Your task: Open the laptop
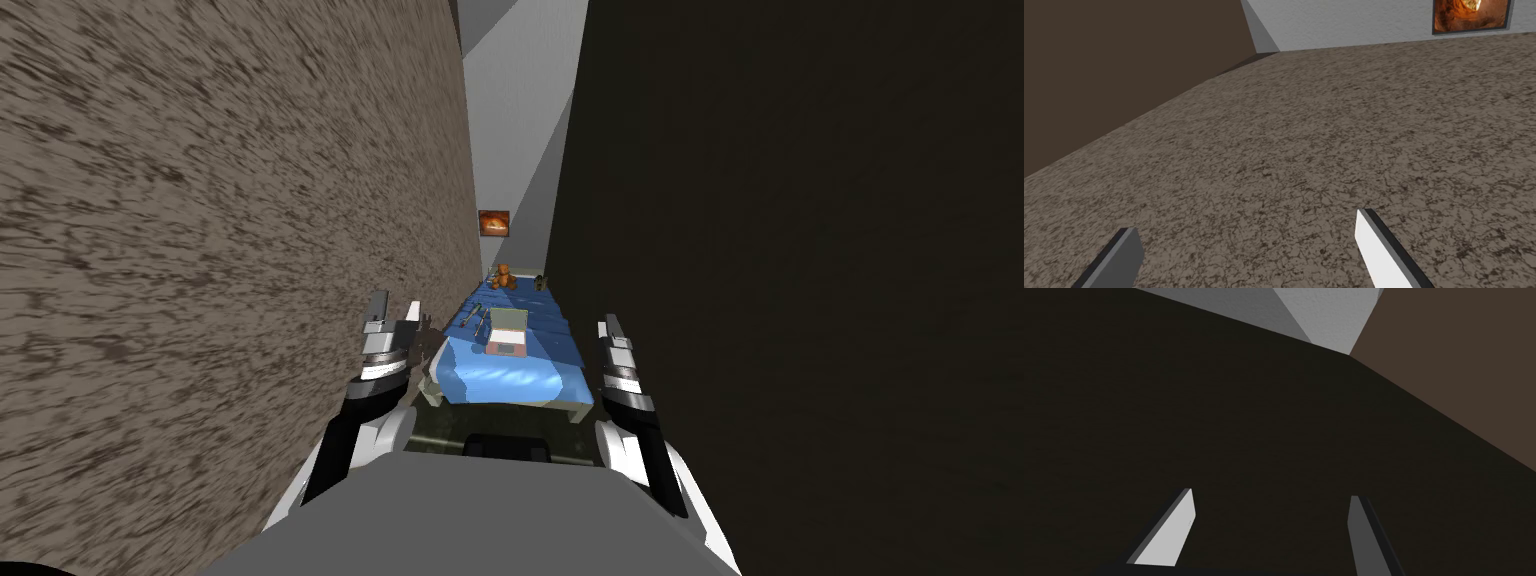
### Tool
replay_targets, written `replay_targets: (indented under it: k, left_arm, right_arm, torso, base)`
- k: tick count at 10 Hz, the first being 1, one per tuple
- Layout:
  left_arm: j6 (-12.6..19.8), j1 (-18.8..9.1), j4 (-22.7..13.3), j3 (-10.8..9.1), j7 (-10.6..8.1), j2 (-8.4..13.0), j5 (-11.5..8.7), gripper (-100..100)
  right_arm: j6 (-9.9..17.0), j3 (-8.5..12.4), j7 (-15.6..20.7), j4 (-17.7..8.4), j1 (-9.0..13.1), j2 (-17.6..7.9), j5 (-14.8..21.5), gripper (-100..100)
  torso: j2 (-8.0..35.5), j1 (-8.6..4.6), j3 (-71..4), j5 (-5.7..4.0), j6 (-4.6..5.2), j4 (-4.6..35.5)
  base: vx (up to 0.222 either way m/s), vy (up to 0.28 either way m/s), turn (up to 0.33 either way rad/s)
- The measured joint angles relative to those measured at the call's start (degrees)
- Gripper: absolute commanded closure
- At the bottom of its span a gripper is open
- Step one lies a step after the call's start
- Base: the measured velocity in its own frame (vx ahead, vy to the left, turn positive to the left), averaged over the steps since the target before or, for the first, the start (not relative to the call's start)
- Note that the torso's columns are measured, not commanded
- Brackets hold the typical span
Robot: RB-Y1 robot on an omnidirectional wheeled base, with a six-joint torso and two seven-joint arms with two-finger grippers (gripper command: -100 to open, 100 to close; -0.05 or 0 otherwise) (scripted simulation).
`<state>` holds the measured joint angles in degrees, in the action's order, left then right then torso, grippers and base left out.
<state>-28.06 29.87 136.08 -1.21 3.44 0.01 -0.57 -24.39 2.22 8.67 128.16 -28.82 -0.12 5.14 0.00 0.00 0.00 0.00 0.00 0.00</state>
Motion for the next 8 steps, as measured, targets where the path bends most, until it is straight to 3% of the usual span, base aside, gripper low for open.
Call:
replay_targets:
  k: [2,8]
  left_arm:
    - [0.0,0.0,0.0,0.0,0.0,0.0,0.0,0]
    - [0.0,0.0,0.0,0.0,0.0,0.0,0.0,0]
  right_arm:
    - [0.0,0.0,0.0,0.0,0.0,0.0,0.0,0]
    - [0.0,0.0,0.0,0.0,0.0,0.0,0.0,0]
  torso:
    - [6.0,0.0,-12.0,0.0,0.0,6.0]
    - [31.2,0.0,-62.3,0.0,0.0,31.1]
  base:
    - [0.0,0.0,0.0]
    - [0.0,0.0,0.0]
